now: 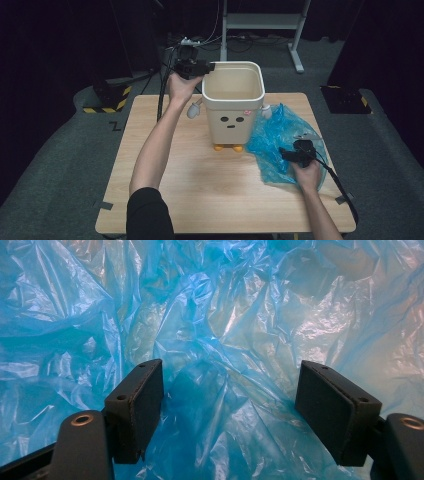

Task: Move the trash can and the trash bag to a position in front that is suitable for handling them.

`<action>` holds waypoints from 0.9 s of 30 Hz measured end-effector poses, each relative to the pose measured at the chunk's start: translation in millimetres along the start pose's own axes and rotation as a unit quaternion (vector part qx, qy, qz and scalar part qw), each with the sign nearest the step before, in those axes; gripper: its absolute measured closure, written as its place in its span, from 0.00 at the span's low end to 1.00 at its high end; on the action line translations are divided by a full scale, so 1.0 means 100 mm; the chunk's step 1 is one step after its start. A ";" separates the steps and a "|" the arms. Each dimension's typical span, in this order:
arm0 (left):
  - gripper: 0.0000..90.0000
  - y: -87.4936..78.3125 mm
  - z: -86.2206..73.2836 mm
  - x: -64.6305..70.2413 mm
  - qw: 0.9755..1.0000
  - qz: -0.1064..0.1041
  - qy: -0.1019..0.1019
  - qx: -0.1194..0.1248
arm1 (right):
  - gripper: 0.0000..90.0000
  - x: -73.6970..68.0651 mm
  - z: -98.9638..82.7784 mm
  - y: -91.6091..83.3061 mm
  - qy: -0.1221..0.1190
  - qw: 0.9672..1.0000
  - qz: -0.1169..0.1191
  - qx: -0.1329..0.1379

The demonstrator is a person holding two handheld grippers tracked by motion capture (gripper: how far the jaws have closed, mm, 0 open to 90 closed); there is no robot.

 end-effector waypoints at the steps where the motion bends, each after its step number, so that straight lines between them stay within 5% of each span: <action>1: 0.65 0.01 0.00 0.00 1.000 -0.001 -0.001 0.000 | 0.30 0.00 0.00 0.00 0.000 1.000 0.000 0.000; 27: 0.77 0.05 -0.05 0.02 1.000 -0.014 -0.011 0.005 | 0.31 0.00 0.00 0.00 -0.002 1.000 0.001 0.001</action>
Point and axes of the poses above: each handheld gripper's, and its own axes: y roughly forward along the jaws, z roughly out of its top, x roughly to its right, the point moved 9 cm from there along y, roughly forward along the jaws, and after that the axes turned 12 degrees about y, right-handed, at the moved point
